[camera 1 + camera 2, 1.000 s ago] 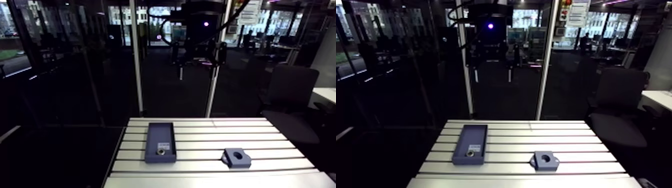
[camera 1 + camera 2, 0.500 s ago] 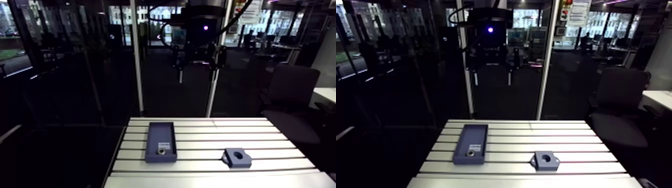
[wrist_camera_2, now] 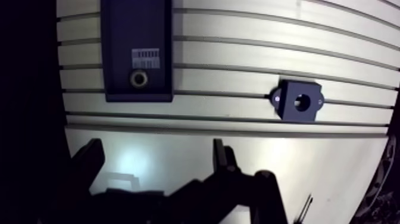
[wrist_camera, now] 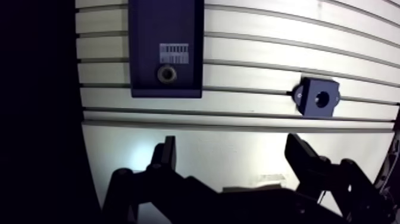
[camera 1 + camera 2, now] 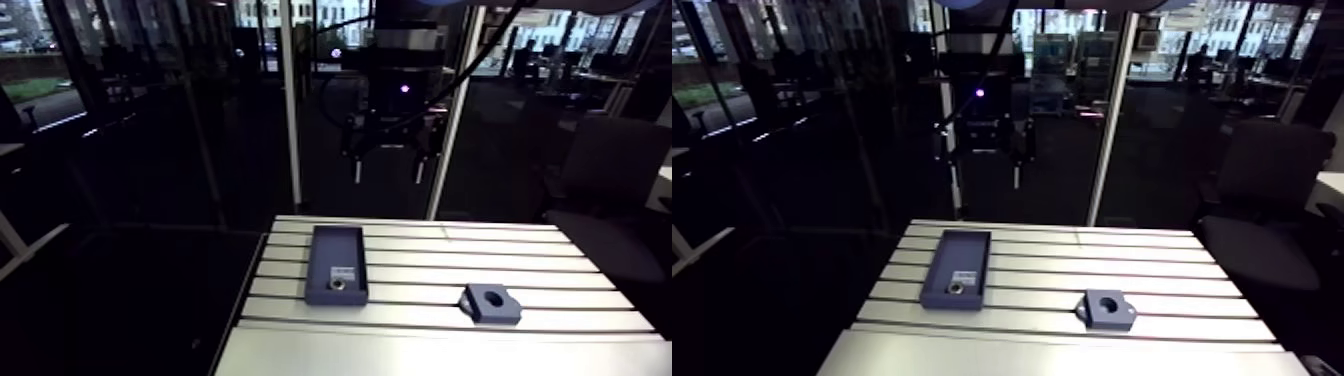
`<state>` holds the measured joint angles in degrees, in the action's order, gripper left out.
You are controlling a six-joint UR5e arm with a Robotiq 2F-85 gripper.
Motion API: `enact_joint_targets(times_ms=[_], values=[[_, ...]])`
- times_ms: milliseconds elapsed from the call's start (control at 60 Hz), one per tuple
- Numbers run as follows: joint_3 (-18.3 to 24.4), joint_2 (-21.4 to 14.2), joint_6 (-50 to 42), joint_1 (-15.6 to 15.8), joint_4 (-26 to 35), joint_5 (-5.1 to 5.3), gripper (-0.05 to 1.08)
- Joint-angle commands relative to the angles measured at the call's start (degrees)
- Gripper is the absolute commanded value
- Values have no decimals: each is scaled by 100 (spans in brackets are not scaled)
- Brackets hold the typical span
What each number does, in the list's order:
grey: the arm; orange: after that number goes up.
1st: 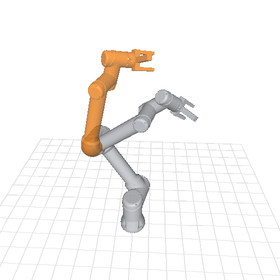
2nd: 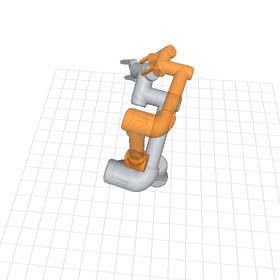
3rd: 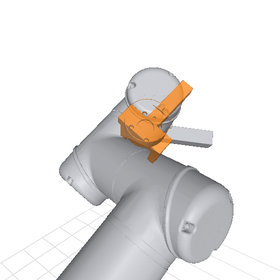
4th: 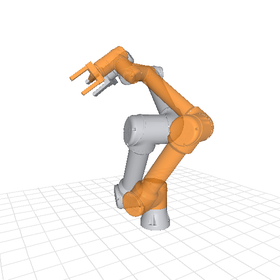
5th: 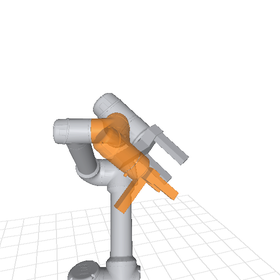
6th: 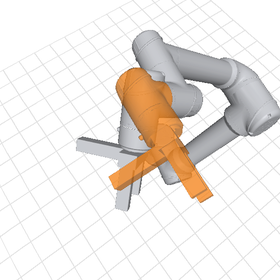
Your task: Pick up the bearing and press it into the housing until flush.
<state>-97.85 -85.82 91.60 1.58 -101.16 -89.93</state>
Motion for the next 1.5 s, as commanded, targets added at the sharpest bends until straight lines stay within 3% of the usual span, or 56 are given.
enact_joint_targets(times_ms=[17,250,633,833,1183,1500], values=[[-169,281,-199,240,-550,15,1],[-252,676,-516,496,-752,-12,1],[-370,1207,-619,664,-1283,6,1],[-465,1298,-639,702,-1347,-3,1],[-772,1604,-631,703,-1978,-38,1],[-870,1738,-623,712,-2224,-12,1]])
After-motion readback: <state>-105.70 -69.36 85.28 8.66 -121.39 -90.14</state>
